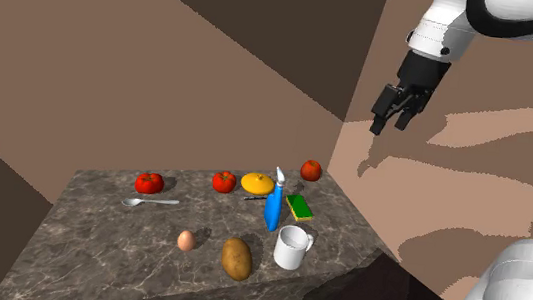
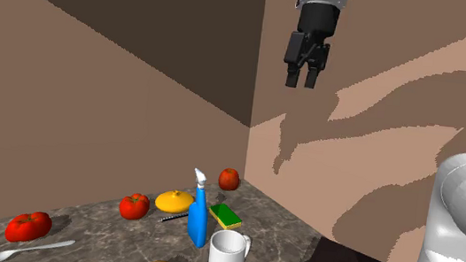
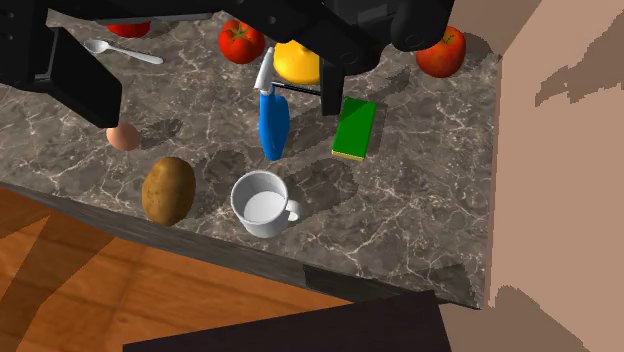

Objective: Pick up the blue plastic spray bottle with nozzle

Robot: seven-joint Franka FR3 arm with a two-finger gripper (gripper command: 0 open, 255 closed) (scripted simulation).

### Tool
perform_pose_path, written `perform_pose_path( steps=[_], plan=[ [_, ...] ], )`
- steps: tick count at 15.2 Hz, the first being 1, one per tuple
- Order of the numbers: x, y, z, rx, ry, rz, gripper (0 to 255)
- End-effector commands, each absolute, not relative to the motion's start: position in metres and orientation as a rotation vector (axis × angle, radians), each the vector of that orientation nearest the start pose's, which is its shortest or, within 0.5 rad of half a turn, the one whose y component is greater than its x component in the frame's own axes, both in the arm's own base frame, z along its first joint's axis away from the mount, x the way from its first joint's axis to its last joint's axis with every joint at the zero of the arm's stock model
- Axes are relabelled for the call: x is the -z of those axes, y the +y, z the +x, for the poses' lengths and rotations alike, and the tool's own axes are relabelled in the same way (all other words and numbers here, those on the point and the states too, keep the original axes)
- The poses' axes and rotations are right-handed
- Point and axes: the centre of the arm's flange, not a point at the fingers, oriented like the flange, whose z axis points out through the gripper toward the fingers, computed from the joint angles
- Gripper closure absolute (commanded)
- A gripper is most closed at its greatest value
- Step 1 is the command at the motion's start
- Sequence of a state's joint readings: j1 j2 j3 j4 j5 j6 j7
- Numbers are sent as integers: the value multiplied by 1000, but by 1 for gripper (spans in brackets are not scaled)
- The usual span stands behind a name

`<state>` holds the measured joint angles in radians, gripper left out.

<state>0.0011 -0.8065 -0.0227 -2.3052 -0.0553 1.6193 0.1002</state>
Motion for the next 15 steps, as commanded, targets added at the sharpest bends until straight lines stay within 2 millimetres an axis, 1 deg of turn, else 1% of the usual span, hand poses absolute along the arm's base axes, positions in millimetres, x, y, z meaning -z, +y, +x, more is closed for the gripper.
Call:
perform_pose_path(
  steps=[1,15],
  plan=[
    [-626,-15,306,193,184,-3164,0],
    [-495,-11,448,74,272,-3176,0]
  ],
)
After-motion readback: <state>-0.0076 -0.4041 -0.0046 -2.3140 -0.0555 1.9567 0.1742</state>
